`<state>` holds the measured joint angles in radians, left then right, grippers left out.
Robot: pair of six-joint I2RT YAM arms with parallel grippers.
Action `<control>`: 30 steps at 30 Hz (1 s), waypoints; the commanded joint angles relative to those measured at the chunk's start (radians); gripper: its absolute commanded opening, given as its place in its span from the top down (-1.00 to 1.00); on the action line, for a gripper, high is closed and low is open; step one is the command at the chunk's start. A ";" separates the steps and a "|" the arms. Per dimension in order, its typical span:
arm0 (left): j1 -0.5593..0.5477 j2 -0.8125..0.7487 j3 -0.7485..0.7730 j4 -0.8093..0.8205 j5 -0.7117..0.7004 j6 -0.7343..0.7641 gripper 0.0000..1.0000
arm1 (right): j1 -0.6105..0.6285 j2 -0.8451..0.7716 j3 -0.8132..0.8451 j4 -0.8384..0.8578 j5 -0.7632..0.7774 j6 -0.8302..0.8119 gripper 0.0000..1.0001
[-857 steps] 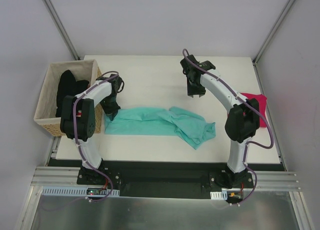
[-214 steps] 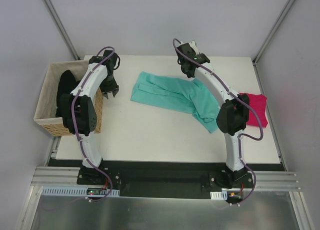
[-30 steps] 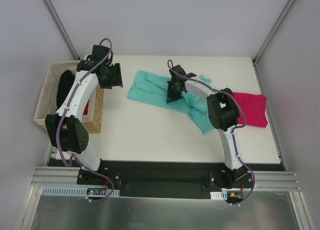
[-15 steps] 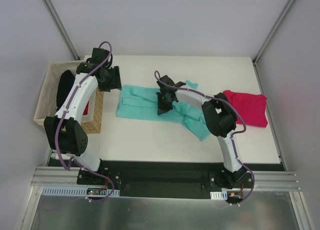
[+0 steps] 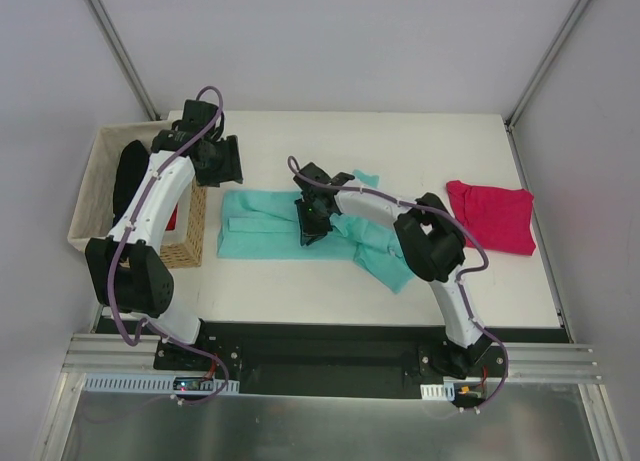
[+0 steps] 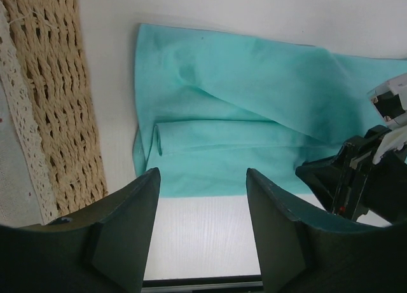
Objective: Fold and stack the t-shirts
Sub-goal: Fold the other side of the tshirt into a rectangle
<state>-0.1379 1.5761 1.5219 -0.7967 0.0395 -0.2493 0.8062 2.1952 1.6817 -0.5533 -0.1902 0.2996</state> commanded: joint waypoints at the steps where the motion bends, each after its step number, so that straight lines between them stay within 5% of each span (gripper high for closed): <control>1: -0.002 -0.033 -0.023 0.022 -0.021 -0.013 -0.13 | -0.002 -0.044 0.102 -0.112 0.112 -0.051 0.41; 4: -0.002 -0.018 -0.052 0.047 -0.006 -0.015 -0.14 | -0.016 -0.049 0.200 -0.155 0.139 -0.086 0.23; 14: -0.002 0.068 -0.117 0.120 0.042 -0.050 -0.11 | -0.090 -0.112 0.342 -0.241 0.198 -0.125 0.17; 20: -0.002 0.130 -0.048 0.126 0.048 -0.039 -0.11 | -0.240 -0.132 0.288 -0.227 0.236 -0.161 0.17; 30: -0.002 0.238 0.124 0.094 0.066 -0.018 -0.13 | -0.421 0.020 0.443 -0.244 0.216 -0.232 -0.18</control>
<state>-0.1379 1.7824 1.5642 -0.6849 0.0795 -0.2783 0.3988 2.1506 2.0262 -0.7746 0.0387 0.1089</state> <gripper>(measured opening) 0.562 0.555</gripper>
